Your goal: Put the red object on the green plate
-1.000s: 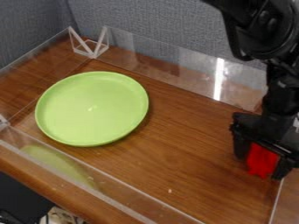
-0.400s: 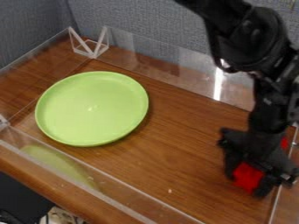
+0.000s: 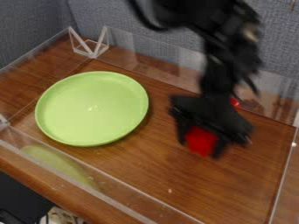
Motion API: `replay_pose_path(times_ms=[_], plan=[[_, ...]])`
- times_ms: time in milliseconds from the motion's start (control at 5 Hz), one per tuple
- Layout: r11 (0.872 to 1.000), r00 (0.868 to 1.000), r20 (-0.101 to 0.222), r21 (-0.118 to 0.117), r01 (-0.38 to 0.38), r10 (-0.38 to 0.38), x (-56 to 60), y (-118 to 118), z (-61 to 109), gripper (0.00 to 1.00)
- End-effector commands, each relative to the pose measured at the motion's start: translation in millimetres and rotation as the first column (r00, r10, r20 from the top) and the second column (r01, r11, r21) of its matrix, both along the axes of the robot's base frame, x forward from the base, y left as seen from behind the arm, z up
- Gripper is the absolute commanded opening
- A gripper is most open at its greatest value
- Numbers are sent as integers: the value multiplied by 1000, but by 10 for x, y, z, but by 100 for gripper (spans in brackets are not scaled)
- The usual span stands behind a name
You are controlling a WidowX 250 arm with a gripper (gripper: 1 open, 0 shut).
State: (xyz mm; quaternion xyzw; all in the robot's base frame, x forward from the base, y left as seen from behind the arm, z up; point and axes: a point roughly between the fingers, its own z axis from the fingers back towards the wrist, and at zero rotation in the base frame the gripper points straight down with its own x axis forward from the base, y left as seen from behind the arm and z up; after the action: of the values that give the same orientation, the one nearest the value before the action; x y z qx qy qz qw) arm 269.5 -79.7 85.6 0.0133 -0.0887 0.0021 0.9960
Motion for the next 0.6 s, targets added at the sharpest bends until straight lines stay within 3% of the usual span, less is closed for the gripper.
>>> replay_pose_path(times_ms=[0, 200, 400], plan=[[992, 992, 38, 2, -122, 122, -48, 480, 156, 0], [968, 967, 44, 3, -252, 252, -49, 843, 171, 0], [929, 928, 48, -17, -369, 369, 71, 845, 121, 0]])
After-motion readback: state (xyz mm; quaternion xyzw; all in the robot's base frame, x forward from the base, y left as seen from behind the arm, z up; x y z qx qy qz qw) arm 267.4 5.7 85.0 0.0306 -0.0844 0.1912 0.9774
